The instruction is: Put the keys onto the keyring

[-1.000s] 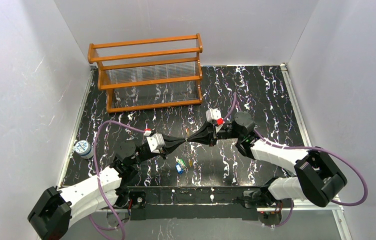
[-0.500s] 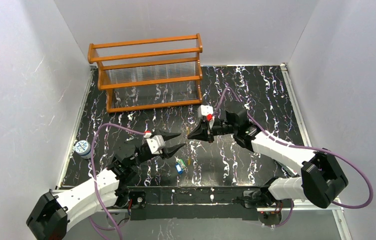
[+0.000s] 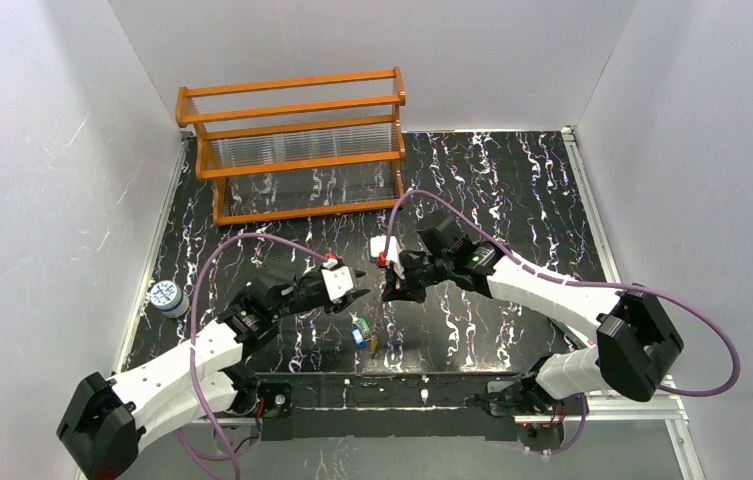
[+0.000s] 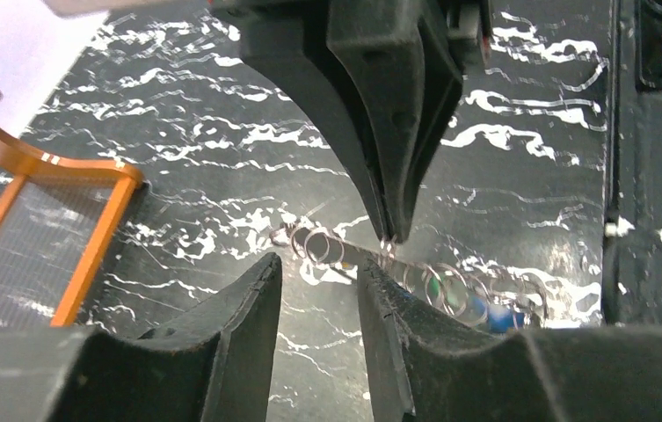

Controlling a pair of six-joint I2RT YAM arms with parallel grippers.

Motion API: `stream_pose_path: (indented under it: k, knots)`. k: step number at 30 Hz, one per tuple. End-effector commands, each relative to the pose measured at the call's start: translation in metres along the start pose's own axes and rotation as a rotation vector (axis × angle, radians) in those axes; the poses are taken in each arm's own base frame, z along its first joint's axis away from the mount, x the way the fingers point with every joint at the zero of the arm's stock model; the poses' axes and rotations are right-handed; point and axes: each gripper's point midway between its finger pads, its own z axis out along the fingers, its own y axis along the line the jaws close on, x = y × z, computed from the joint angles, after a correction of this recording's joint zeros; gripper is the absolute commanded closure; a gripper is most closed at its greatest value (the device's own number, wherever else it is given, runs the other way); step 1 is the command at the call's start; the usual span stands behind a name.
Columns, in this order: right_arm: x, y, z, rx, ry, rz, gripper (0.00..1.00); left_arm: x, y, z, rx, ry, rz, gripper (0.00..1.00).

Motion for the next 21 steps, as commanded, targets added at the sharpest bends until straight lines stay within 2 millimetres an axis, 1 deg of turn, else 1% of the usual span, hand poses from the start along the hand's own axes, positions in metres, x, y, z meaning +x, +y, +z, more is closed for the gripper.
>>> stream_pose_path:
  k: [1, 8, 11, 15, 21]
  knots:
    - [-0.016, -0.005, -0.006, 0.018, -0.008, -0.069, 0.99, -0.002, -0.012, 0.002, 0.095, 0.013, 0.032, 0.65]
    - [-0.023, 0.004, -0.005, -0.018, -0.044, -0.091, 0.99, 0.000, -0.027, 0.010, 0.182, -0.006, 0.003, 0.67]
    - [-0.023, 0.005, -0.003, -0.023, -0.043, -0.088, 0.99, 0.001, -0.030, 0.014, 0.202, -0.013, -0.013, 0.73]
    - [-0.024, 0.006, -0.002, -0.025, -0.047, -0.091, 0.99, 0.004, -0.030, 0.018, 0.206, -0.014, -0.032, 0.75]
    - [-0.024, 0.007, -0.001, -0.028, -0.048, -0.093, 0.99, 0.006, -0.032, 0.022, 0.220, -0.015, -0.037, 0.81]
